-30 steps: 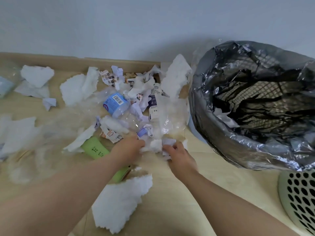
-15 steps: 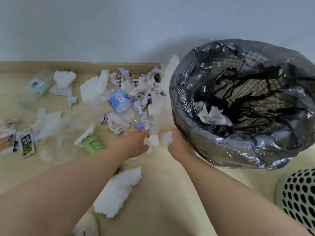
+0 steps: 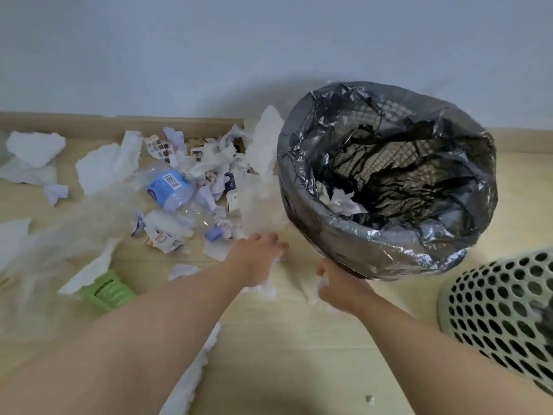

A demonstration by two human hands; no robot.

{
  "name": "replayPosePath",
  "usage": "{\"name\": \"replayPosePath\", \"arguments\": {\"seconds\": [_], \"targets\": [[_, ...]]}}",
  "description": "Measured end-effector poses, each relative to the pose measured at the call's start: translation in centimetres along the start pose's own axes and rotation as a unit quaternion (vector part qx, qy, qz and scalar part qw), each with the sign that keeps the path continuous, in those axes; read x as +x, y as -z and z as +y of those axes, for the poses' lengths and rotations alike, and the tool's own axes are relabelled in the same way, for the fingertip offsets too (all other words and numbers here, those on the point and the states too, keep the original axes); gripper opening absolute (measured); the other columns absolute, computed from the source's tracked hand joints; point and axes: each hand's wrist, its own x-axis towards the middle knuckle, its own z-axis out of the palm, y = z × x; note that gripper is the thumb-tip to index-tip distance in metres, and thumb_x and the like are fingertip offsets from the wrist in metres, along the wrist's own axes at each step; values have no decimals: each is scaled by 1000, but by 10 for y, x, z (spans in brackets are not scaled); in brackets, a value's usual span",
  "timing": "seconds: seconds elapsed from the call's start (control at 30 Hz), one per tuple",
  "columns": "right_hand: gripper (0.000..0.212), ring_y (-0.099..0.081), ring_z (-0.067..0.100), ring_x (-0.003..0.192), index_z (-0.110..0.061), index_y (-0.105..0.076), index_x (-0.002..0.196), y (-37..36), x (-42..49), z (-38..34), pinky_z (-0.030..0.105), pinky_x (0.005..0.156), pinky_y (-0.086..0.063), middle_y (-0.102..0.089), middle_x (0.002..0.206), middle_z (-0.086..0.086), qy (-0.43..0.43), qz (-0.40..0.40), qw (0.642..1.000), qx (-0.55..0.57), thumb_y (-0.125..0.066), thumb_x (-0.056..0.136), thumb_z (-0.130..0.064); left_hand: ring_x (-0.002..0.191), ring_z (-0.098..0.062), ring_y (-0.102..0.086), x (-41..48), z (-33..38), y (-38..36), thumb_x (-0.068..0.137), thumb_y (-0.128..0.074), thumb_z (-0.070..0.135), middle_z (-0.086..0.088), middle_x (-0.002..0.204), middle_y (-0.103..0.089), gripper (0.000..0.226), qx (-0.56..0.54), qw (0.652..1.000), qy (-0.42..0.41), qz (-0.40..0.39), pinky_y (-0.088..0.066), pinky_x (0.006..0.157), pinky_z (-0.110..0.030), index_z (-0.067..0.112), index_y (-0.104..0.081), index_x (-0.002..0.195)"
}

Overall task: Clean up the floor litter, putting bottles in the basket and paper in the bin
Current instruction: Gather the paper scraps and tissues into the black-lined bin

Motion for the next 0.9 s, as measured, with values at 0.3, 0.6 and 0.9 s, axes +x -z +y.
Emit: {"name": "replayPosePath", "arguments": {"seconds": [0.3,0.6,0.9], "targets": [[11,-44,20,79,-22,-41,81,-9,11,-37,26,63,-35,-42,81,-4,10,114,993,4,-46,85,-13,92,-25,-52,-11,-25,17,90,-45,13,-5,90,-50,7,-173,984,15,39,-34,66,-26,15,-52,88],[22,-48,27,104,-19,-49,98,-70,9,-98,36,80,-44,-46,124,-1,225,12,969,-99,-45,85,-2,89,-21,-48,-91,-79,-32,84,-47,1,0,109,-41,21,-303,924,195,129,-33,63,-26,18,-47,96],[43,-33,27,123,-13,-44,125,-111,-9,-86,33,92,-37,-20,147,4,190,26,951,-244,-47,85,4,92,-25,-48,-99,-86,-78,88,-45,8,-2,113,-36,29,-243,952,185,23,-44,74,-31,20,-50,114]]}}
